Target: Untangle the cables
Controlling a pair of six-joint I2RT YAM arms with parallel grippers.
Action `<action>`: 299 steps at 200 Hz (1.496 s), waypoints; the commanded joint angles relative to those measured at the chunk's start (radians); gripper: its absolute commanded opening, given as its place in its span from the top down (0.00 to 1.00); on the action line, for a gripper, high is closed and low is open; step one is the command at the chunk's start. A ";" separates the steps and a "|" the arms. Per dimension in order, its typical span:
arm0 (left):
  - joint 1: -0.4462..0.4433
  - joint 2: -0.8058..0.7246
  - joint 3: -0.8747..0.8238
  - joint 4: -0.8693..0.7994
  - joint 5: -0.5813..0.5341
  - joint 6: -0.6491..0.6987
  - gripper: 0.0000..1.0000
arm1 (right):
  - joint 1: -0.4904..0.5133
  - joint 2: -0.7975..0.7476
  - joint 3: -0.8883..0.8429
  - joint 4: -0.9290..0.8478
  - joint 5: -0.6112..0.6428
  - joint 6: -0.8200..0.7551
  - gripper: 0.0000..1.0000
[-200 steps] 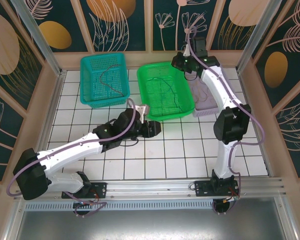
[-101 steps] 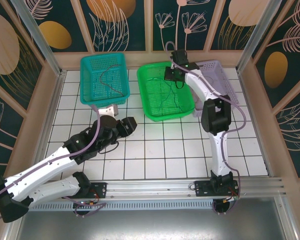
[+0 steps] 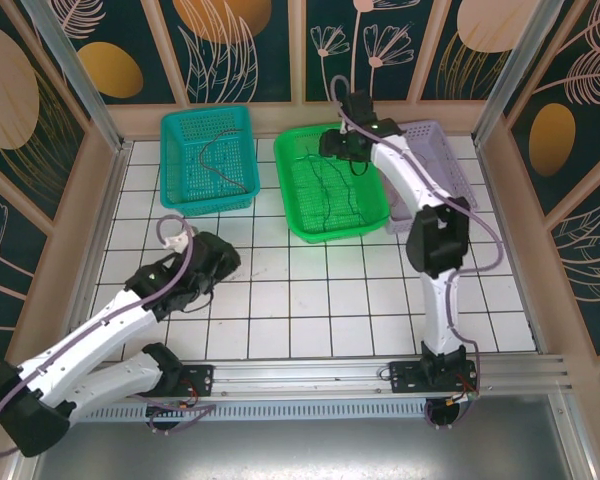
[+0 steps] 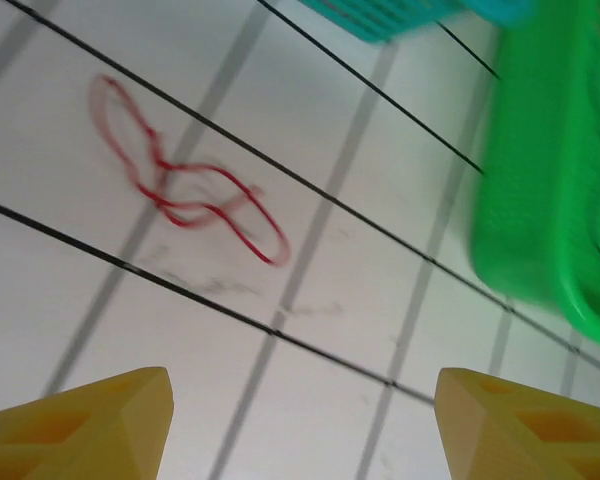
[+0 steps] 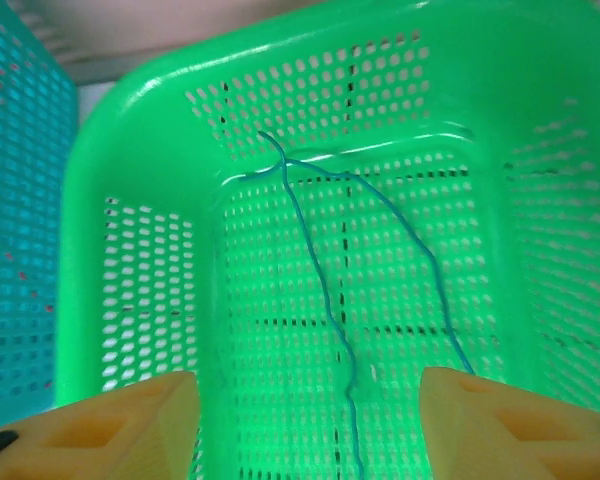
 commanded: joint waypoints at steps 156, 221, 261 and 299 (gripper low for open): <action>0.578 0.474 -0.155 0.558 0.402 0.377 0.70 | 0.489 -0.477 -0.860 0.452 -0.191 0.230 0.48; 0.578 0.476 -0.195 0.578 0.383 0.427 0.77 | 0.489 -0.456 -0.839 0.454 -0.196 0.243 0.48; 0.578 0.516 -0.201 0.637 0.378 0.455 0.79 | 0.489 -0.441 -0.812 0.448 -0.198 0.247 0.48; 0.577 0.493 -0.218 0.691 0.396 0.454 0.98 | 0.489 -0.444 -0.831 0.461 -0.222 0.252 0.48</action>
